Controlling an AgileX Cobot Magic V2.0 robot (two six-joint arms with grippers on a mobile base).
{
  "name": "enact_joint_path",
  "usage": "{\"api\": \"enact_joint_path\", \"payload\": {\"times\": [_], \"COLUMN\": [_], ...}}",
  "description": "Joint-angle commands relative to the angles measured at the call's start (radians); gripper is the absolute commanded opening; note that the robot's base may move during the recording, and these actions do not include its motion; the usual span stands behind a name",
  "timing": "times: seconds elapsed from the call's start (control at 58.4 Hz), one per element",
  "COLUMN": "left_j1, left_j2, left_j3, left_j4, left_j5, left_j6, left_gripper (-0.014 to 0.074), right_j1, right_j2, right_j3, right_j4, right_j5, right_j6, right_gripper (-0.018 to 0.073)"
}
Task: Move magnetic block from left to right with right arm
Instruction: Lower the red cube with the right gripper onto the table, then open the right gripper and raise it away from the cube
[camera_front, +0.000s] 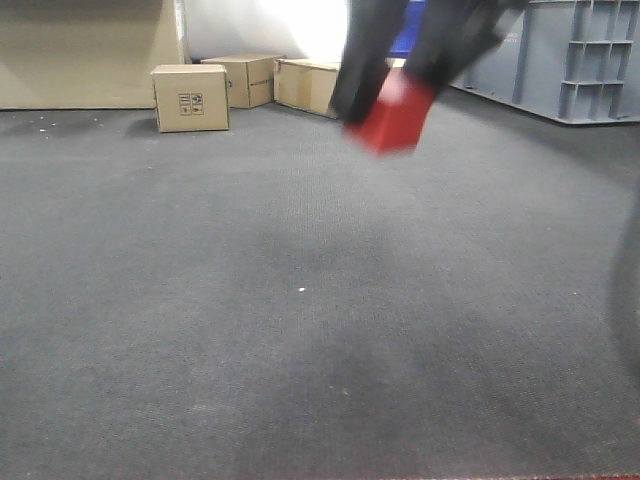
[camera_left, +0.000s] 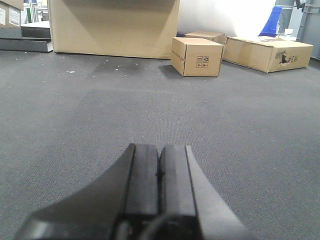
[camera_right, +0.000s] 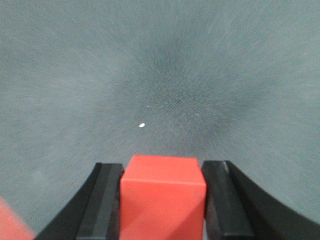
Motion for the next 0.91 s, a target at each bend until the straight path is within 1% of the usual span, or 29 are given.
{"api": "enact_joint_path", "payload": {"times": [0.0, 0.222, 0.462, 0.531, 0.599, 0.719, 0.77, 0.787, 0.89], "left_j1": [-0.005, -0.005, -0.005, -0.005, -0.005, -0.005, -0.005, -0.005, -0.005], "left_j2": [-0.010, -0.010, -0.010, -0.010, -0.010, -0.010, -0.010, -0.010, -0.010], "left_j3": [0.008, 0.008, 0.008, 0.008, 0.008, 0.008, 0.008, 0.008, 0.008], "left_j4": [-0.005, -0.005, -0.005, -0.005, -0.005, -0.005, -0.005, -0.005, -0.005], "left_j5": [-0.084, -0.084, -0.084, -0.084, -0.084, -0.084, -0.084, -0.084, -0.084], "left_j6": [-0.006, -0.006, -0.006, -0.006, -0.006, -0.006, -0.006, -0.006, -0.006], "left_gripper": [-0.0126, -0.0126, -0.0126, -0.0126, -0.0126, -0.0126, -0.0126, -0.0126, -0.0126], "right_j1": [0.000, -0.001, -0.001, -0.001, -0.001, -0.001, -0.001, -0.001, -0.001], "right_j2": [0.025, 0.131, 0.154, 0.154, 0.154, 0.154, 0.154, 0.154, 0.147], "right_j3": [-0.051, -0.052, -0.052, -0.052, -0.052, -0.052, -0.052, -0.052, -0.053], "right_j4": [0.008, 0.007, 0.006, 0.006, 0.006, 0.006, 0.006, 0.006, 0.006], "right_j5": [-0.036, -0.046, -0.029, -0.024, -0.022, -0.019, -0.017, -0.016, -0.012], "right_j6": [-0.007, -0.007, -0.007, -0.007, -0.007, -0.007, -0.007, -0.007, -0.007], "right_gripper": [0.0234, 0.0234, 0.0234, 0.0247, 0.0322, 0.0564, 0.0636, 0.0649, 0.0622]}}
